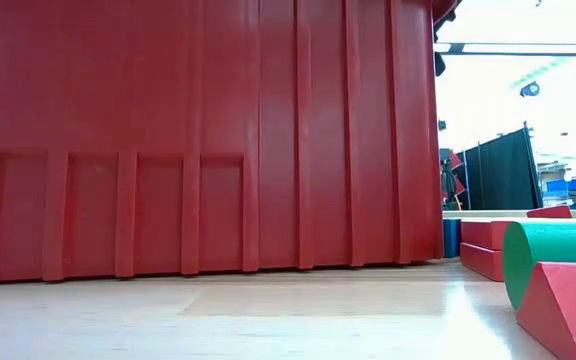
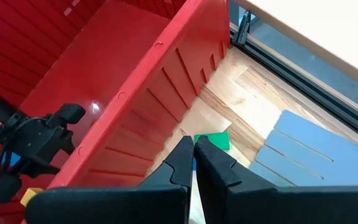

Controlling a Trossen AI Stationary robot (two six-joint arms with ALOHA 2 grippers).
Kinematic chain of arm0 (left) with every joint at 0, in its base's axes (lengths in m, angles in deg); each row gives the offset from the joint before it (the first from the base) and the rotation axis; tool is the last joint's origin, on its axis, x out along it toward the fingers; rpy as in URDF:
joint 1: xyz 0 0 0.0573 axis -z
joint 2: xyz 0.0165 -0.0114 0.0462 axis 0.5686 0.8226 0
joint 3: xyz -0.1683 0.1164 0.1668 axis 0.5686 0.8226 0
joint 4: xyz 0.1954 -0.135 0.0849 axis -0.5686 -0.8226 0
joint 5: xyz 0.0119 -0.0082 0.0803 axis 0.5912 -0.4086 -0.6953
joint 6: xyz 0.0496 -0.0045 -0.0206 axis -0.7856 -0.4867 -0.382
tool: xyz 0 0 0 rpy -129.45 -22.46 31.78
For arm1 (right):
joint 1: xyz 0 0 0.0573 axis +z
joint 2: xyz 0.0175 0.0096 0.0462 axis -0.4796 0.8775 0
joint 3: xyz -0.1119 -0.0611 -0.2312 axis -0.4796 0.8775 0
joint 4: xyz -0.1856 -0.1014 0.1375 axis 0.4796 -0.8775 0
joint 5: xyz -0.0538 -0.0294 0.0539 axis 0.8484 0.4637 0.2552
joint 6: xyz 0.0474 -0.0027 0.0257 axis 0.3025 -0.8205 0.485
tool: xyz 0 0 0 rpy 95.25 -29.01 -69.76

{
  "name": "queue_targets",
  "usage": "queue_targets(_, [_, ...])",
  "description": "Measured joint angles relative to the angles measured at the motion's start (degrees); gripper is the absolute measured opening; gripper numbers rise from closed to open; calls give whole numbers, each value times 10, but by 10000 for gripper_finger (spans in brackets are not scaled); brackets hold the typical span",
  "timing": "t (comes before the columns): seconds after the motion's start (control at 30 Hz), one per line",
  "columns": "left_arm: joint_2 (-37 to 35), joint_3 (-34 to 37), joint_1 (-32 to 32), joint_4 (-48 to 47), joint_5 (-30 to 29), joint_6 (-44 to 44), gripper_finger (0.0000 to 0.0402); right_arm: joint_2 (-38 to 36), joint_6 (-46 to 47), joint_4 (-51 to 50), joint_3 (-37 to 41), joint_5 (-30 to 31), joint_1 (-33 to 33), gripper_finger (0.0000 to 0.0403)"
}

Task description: Sort blocks

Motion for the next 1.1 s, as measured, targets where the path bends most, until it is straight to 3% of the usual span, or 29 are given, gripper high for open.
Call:
queue_targets(0.63, [-46,2,-7,-62,-40,-15,112,0,0,1,0,0,0,0])
queue_targets(1.1, [-229,-29,-29,-51,-128,-77,112,0,0,19,0,0,0,0])
